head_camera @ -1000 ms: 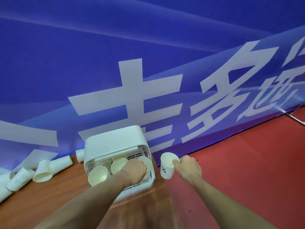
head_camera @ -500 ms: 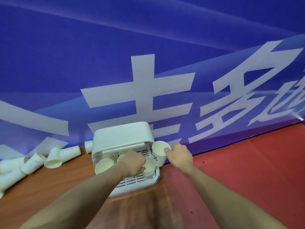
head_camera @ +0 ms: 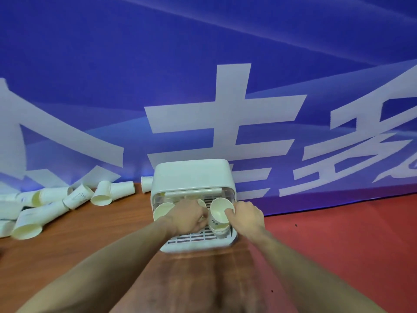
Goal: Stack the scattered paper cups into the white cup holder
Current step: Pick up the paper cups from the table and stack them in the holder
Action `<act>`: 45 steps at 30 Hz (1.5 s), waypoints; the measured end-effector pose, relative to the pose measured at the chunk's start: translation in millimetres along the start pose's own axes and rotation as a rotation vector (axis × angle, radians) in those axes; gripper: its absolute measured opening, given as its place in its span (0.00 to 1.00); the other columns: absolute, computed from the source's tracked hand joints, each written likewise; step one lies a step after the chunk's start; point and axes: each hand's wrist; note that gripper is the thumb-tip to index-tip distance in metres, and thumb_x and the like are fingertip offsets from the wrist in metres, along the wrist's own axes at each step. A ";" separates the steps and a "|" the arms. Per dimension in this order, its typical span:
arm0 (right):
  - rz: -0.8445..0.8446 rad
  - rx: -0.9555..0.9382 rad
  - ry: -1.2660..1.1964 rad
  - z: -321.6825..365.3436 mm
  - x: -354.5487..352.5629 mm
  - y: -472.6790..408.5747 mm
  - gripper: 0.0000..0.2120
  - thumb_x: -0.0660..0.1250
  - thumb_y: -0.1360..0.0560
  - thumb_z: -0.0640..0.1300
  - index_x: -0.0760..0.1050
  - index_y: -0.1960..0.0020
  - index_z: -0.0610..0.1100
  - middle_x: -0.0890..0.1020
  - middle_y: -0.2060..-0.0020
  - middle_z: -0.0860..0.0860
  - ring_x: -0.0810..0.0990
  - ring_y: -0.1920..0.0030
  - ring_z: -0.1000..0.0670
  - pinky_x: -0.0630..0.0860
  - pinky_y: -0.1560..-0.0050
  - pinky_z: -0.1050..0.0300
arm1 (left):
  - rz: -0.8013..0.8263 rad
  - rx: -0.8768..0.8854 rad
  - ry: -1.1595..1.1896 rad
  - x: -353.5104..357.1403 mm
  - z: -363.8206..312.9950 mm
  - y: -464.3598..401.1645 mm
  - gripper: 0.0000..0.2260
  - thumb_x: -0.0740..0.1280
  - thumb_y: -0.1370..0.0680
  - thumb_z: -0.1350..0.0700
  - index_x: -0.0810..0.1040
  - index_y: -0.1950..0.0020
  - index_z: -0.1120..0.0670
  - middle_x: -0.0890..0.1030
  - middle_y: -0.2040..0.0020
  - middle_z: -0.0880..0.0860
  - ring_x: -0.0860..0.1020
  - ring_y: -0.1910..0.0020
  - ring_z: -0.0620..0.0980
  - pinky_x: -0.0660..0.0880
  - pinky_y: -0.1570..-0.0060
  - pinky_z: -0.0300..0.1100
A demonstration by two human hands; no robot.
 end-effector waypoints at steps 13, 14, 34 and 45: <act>0.178 0.021 0.152 -5.1 25.9 -9.5 0.16 0.59 0.25 0.54 0.76 0.48 0.43 0.81 0.51 0.47 0.80 0.50 0.44 0.71 0.56 0.55 | 0.026 -0.034 0.051 10.5 2.1 8.0 0.14 0.60 0.20 0.46 0.81 0.43 0.50 0.84 0.53 0.55 0.80 0.54 0.58 0.72 0.57 0.45; 0.187 0.035 0.163 -4.7 26.6 -9.6 0.18 0.59 0.26 0.57 0.77 0.48 0.44 0.81 0.51 0.48 0.80 0.50 0.45 0.72 0.55 0.55 | 0.024 -0.036 0.053 10.7 2.2 8.7 0.14 0.60 0.20 0.46 0.81 0.43 0.50 0.84 0.52 0.55 0.80 0.53 0.58 0.73 0.56 0.45; 0.290 -0.322 -0.138 168.7 -51.2 10.9 0.13 0.63 0.28 0.48 0.71 0.71 0.46 0.79 0.71 0.46 0.77 0.72 0.47 0.77 0.63 0.54 | 0.016 -0.304 -0.073 -71.8 70.5 101.8 0.12 0.63 0.23 0.44 0.80 0.52 0.50 0.82 0.54 0.52 0.78 0.57 0.55 0.68 0.60 0.43; 0.284 -0.569 0.021 359.5 -30.4 43.4 0.10 0.61 0.31 0.50 0.70 0.68 0.46 0.77 0.72 0.49 0.79 0.70 0.45 0.78 0.60 0.52 | -0.012 -0.640 -0.044 -90.3 178.5 273.3 0.12 0.62 0.24 0.47 0.80 0.52 0.53 0.80 0.54 0.53 0.78 0.53 0.56 0.74 0.55 0.46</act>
Point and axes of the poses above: each hand's wrist, its own y-axis away from the middle knuckle, its own x-axis out of the palm, z = x × y
